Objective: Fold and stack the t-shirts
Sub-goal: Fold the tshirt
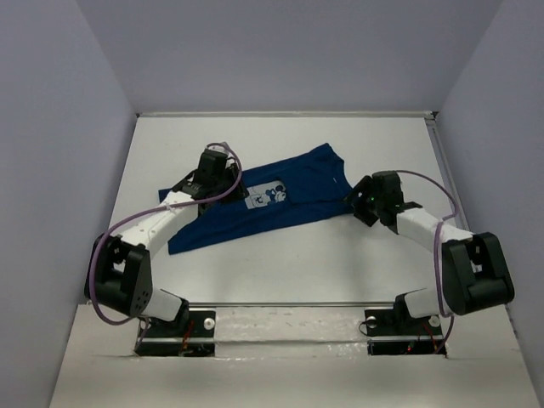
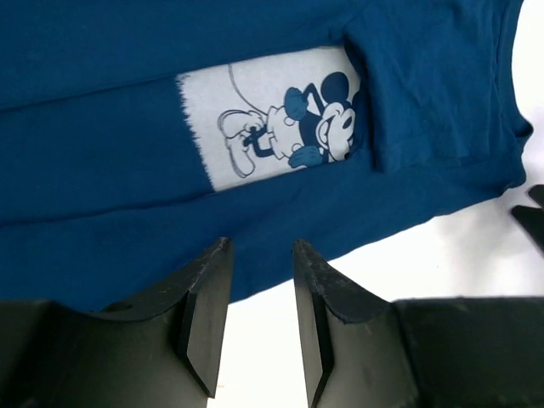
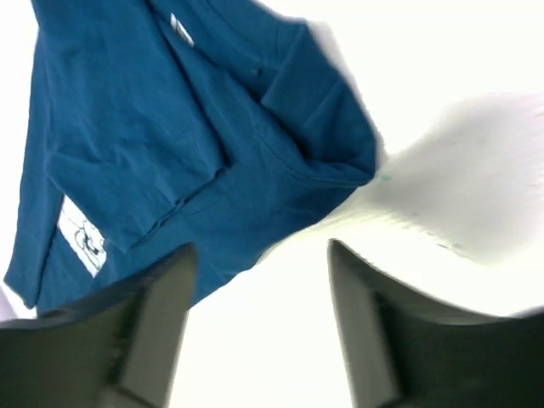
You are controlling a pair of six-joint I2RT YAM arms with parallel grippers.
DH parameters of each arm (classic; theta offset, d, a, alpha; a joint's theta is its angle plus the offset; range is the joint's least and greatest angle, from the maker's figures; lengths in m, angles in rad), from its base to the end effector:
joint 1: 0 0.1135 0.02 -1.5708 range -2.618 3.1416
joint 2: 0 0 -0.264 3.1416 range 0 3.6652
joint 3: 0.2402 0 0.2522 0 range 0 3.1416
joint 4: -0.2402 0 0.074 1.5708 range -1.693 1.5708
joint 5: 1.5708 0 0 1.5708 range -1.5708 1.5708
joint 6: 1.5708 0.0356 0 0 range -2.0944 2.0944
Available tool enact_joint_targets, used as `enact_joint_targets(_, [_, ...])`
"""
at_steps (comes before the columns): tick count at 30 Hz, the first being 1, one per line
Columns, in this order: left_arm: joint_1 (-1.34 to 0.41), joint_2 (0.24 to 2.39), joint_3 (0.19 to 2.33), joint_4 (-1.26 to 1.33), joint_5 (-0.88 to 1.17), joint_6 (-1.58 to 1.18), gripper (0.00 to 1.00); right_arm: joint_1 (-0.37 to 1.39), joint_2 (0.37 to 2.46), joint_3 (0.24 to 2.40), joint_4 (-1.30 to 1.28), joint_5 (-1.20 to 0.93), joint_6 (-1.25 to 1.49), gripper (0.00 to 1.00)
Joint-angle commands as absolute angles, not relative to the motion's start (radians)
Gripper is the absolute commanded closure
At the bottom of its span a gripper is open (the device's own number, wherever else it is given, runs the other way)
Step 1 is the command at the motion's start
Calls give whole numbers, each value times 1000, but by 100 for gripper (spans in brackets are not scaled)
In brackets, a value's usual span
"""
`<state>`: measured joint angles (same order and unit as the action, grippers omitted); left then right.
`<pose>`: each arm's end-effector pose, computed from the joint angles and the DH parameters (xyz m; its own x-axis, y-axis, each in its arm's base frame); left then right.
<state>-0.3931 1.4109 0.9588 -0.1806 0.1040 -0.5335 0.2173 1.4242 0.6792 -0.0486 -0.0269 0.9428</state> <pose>0.2875 -0.1232 0.2564 -0.7034 -0.2559 -0.6632 0.1169 0.8786 -0.4630 0.2723 0.0611 0.1746 -0.5983 0.6963 -0.3965 0.4259 0.6955 0.5788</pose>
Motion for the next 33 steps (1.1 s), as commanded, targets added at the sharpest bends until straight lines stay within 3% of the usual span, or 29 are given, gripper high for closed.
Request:
enact_joint_targets(1, [-463, 1497, 1006, -106, 129, -502, 65, 206, 1345, 784, -201, 45, 735, 40])
enact_joint_targets(3, [-501, 1541, 1029, -95, 127, -499, 65, 206, 1373, 840, -251, 8, 712, 56])
enact_joint_targets(6, [-534, 1615, 1045, -59, 120, -508, 65, 206, 1461, 905, -238, -57, 664, 99])
enact_joint_targets(7, [-546, 1623, 1046, -42, 123, -512, 65, 206, 1462, 920, -239, -67, 657, 100])
enact_joint_targets(9, [-555, 1656, 1058, -9, 127, -528, 66, 206, 1535, 952, -206, -129, 640, 94])
enact_joint_targets(12, [-565, 1704, 1084, 21, 135, -544, 67, 206, 1626, 995, -181, -187, 637, 66])
enact_joint_targets(13, [-565, 1715, 1091, 26, 140, -549, 67, 206, 1646, 1012, -176, -189, 632, 63])
enact_joint_targets(27, [-574, 1801, 1098, 54, 135, -560, 68, 206, 1778, 1052, -156, -249, 630, 68])
enact_joint_targets(33, [-583, 1799, 1077, 58, 133, -561, 68, 206, 1723, 1052, -181, -226, 621, 57])
